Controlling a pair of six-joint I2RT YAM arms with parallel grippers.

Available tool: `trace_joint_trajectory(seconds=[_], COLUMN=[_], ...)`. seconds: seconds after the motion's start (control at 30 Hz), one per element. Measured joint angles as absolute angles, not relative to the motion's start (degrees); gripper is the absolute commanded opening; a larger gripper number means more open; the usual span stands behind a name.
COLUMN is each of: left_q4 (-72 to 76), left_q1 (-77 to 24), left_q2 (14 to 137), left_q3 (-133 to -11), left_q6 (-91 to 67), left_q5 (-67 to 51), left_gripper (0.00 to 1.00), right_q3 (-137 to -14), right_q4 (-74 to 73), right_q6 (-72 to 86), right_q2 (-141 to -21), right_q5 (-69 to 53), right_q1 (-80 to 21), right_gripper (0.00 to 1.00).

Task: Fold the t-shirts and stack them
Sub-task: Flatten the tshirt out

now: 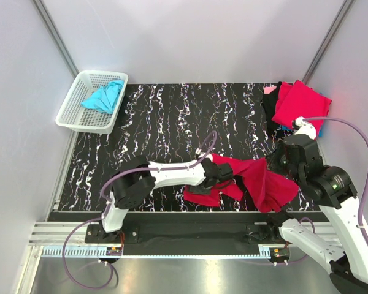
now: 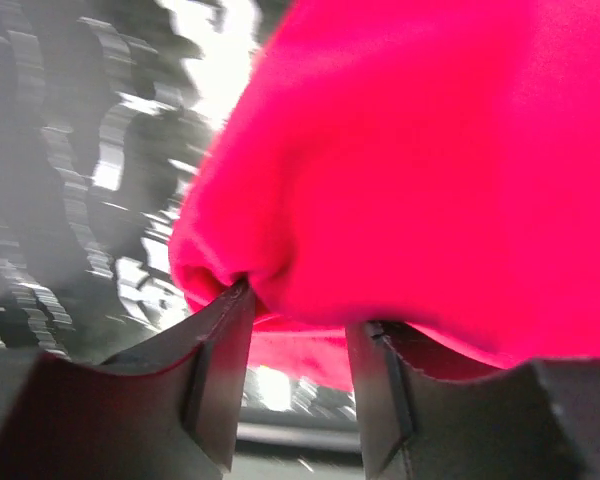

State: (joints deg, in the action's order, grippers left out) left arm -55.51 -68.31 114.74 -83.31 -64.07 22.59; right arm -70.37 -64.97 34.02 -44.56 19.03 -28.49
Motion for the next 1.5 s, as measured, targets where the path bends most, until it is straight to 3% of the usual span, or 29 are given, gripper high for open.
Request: trace_joint_trajectory(seconds=[0.43, 0.83, 1.2, 1.5], left_q4=[-60.6, -64.0, -63.3, -50.5], left_q1=[-56.3, -35.8, -37.5, -45.5], left_q2=[113.4, 103.1, 93.4, 83.7], left_q3=[-77.5, -73.1, -78.3, -73.3], left_q6=[-65.0, -60.4, -51.9, -46.9], left_q5=[30.0, 33.7, 30.3, 9.5], left_gripper=[0.43, 0.44, 0.42, 0.40], right_q3=[-70.4, -70.4, -77.6, -106.9], right_q4=[-65.6, -65.9, -69.4, -67.1], right_q6=[34.1, 33.9, 31.9, 19.0], right_q2=[-44.6, -45.6, -47.1, -62.3], right_q5=[19.0, 19.4, 23.6, 14.7], right_q1=[-28.5, -28.5, -28.5, -28.5], right_gripper=[0.00, 0.00, 0.00, 0.00])
